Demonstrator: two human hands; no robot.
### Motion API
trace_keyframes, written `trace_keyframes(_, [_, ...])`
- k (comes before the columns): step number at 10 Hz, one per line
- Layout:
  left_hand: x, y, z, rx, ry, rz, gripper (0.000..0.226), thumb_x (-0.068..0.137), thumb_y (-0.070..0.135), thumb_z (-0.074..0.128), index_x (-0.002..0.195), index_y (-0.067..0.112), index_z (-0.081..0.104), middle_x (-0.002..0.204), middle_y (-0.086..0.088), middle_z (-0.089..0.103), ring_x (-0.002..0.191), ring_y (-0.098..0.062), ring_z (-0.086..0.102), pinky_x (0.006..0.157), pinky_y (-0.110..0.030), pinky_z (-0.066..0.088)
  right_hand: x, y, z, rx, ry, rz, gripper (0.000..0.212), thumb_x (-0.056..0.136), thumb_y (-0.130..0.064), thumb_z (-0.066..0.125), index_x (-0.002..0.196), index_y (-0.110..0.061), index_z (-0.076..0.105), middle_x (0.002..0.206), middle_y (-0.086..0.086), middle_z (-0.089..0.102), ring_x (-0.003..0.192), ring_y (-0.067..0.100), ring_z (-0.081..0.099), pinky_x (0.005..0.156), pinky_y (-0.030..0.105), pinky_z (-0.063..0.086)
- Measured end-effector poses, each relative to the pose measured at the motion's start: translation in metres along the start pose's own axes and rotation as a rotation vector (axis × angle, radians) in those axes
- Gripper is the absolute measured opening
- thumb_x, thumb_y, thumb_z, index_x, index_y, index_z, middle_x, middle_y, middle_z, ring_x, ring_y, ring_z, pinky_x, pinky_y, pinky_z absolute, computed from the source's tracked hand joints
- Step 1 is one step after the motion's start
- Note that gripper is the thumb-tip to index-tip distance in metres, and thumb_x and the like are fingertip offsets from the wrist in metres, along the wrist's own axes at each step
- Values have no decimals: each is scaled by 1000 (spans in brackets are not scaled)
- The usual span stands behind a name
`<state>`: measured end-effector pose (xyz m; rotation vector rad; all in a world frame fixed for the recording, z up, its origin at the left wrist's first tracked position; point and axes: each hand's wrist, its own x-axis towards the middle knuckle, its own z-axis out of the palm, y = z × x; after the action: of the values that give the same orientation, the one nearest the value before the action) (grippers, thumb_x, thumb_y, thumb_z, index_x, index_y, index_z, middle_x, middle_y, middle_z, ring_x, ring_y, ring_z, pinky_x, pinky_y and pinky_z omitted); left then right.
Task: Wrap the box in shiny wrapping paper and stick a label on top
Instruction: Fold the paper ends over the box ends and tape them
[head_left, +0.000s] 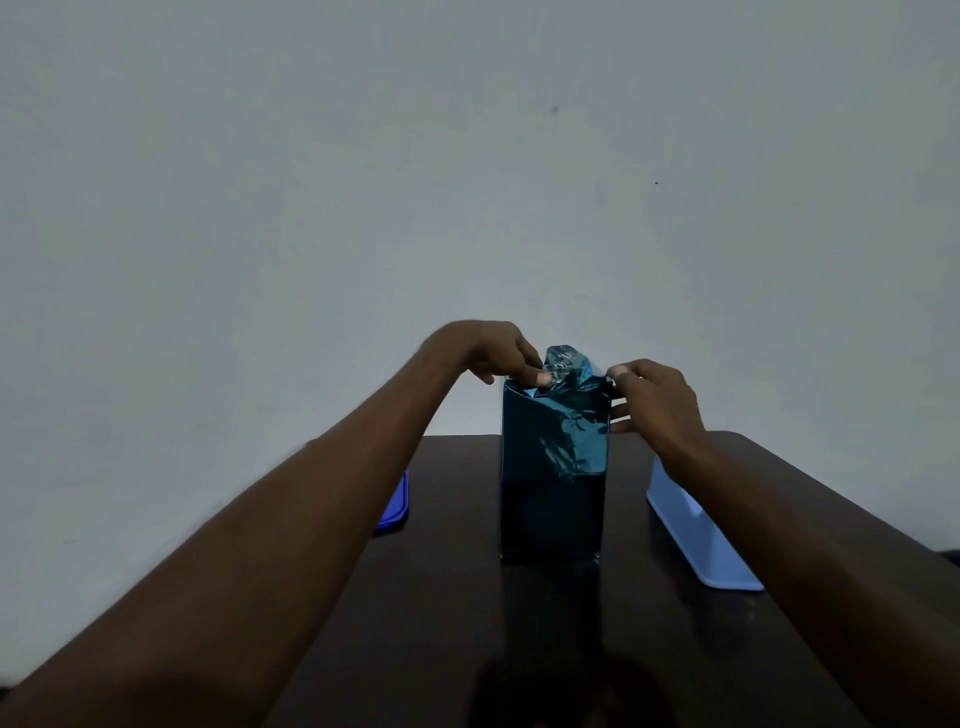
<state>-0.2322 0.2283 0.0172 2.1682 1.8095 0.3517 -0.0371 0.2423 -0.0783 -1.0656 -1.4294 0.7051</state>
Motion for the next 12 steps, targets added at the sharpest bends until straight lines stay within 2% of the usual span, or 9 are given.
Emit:
trace_keyframes(1, [1, 0, 4, -67, 13, 12, 44, 90, 37, 66, 130, 18, 62, 135, -2, 57, 123, -18, 50, 95, -35, 52, -1, 11, -14, -176, 24, 4, 26, 97, -23, 50, 92, -4, 68, 80, 12, 72, 64, 27, 66, 62, 37, 57])
trace_keyframes(3, [5, 2, 12, -189, 41, 23, 44, 89, 34, 69, 128, 15, 64, 129, -4, 61, 120, -19, 54, 96, -36, 52, -20, 39, -58, -971, 39, 14, 31, 88, -16, 59, 64, -10, 39, 60, 3, 45, 50, 14, 38, 47, 24, 27])
trace_keyframes(5, [8, 7, 16, -264, 49, 3, 44, 88, 28, 71, 128, 13, 62, 130, -6, 60, 122, -21, 52, 102, -42, 48, -28, 35, -81, -1145, -20, 163, 13, 80, -16, 62, 89, -13, 53, 68, -3, 43, 60, 14, 45, 58, 25, 37])
trace_keyframes(6, [7, 10, 16, -272, 51, -1, 42, 88, 27, 71, 127, 13, 63, 129, -6, 60, 121, -21, 52, 102, -43, 49, -28, 29, -86, -1002, -76, 294, 8, 81, -10, 59, 85, -8, 52, 64, 1, 51, 61, 19, 56, 55, 24, 40])
trace_keyframes(7, [7, 12, 17, -275, 58, 1, 42, 88, 27, 71, 126, 12, 63, 128, -6, 60, 119, -21, 52, 100, -41, 50, -25, 22, -91, -794, -112, 423, 23, 82, -2, 61, 68, -11, 45, 34, -3, 55, 52, 19, 61, 45, 19, 45])
trace_keyframes(8, [9, 15, 22, -275, 68, 3, 40, 89, 26, 70, 126, 13, 64, 128, -7, 61, 119, -21, 53, 100, -41, 50, -21, 25, -97, -519, -114, 524, 22, 85, -1, 65, 75, -11, 48, 33, -2, 54, 68, 28, 63, 55, 36, 60])
trace_keyframes(9, [12, 17, 25, -269, 75, 13, 38, 89, 28, 69, 125, 13, 65, 126, -7, 62, 119, -21, 54, 101, -41, 49, -24, 29, -95, -410, -94, 512, 18, 88, -7, 61, 76, -12, 49, 76, 13, 62, 73, 32, 63, 66, 46, 62])
trace_keyframes(10, [13, 17, 25, -272, 83, 16, 38, 90, 27, 69, 125, 13, 65, 126, -6, 62, 117, -20, 53, 101, -41, 49, -28, 31, -96, -285, -16, 488, 13, 90, -15, 56, 78, -13, 50, 93, 14, 57, 79, 34, 62, 75, 51, 60])
trace_keyframes(12, [19, 15, 27, -286, 81, 23, 40, 90, 29, 69, 127, 14, 64, 126, -5, 62, 117, -19, 53, 93, -35, 49, -55, 56, -98, 17, 214, 442, 16, 83, -12, 63, 94, -2, 57, 91, 15, 57, 80, 31, 64, 73, 53, 60])
